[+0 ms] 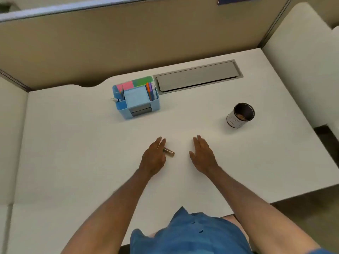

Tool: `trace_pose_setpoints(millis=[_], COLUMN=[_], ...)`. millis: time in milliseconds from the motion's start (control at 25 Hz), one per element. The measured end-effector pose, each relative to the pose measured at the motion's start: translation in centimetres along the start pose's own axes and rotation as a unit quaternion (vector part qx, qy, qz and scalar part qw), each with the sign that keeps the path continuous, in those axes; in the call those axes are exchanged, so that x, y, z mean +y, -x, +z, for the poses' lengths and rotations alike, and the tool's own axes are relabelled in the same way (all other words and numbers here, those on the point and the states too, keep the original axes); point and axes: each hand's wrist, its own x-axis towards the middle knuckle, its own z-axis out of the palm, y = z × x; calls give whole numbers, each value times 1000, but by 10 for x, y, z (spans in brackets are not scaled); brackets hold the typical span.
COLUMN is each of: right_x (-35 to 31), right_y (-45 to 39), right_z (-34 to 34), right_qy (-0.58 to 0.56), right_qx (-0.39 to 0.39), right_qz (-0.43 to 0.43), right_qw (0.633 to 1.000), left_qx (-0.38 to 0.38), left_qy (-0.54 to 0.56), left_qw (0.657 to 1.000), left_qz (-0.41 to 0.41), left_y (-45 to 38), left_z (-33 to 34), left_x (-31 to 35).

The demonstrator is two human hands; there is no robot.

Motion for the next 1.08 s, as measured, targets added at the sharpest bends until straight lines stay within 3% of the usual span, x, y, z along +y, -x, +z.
trace_pose_setpoints(millis=[160,480,680,920,1080], right_x=[3,4,6,3,1], right_y=[2,0,-2,-2,14], right_z=[11,19,18,-1,-7], right_qy=[46,36,17,-205,-226], right_qx=[0,8,-6,-19,28], right_qz=[-3,-4,-3,-17,-101], right_qw=[999,999,1000,978,969], left_qx=[9,50,32,-14,-4], left_qy=[-29,-6,8,126,204], left_qw=[999,999,999,992,979], left_qz=[16,14,-8,-22,-17], left_y=[-4,-15,-20,-22,-19], left_z=[6,5,3,-5,-13], left_x=[-7,-13,-11,11,40])
